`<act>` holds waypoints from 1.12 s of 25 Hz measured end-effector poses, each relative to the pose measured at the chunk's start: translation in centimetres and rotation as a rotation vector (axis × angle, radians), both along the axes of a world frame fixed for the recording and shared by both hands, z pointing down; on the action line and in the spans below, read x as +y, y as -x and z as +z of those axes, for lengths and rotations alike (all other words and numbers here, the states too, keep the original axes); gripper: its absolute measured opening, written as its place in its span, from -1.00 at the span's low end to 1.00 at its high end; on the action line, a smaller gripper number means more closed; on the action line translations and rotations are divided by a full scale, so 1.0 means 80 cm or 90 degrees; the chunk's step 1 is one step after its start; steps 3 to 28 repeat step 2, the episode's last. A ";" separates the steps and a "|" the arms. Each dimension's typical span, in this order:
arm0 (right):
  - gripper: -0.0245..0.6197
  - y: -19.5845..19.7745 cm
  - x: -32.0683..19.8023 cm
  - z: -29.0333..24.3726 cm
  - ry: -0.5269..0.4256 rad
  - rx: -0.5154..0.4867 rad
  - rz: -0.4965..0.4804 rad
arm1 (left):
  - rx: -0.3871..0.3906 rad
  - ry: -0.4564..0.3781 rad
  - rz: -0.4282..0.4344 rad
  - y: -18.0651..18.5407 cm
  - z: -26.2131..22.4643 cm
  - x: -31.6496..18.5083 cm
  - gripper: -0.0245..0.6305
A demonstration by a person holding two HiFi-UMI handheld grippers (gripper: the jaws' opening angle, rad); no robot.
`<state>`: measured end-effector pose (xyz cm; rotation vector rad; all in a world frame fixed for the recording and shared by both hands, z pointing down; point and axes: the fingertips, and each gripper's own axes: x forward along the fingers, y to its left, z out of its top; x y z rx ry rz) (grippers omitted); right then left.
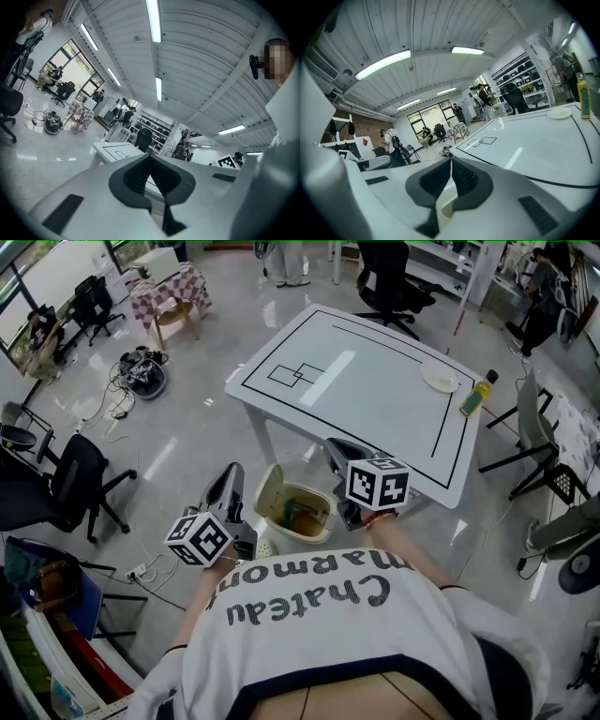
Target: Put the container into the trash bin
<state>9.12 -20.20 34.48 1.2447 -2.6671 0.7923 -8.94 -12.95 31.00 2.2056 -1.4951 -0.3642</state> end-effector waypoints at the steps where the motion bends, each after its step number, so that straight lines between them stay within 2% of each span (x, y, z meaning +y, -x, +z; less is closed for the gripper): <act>1: -0.82 0.000 -0.001 0.001 0.002 -0.001 0.001 | 0.000 0.000 0.000 0.001 -0.001 -0.001 -0.86; 28: -0.82 0.000 -0.001 0.001 0.003 -0.002 0.002 | 0.000 -0.001 -0.001 0.001 -0.001 -0.001 -0.86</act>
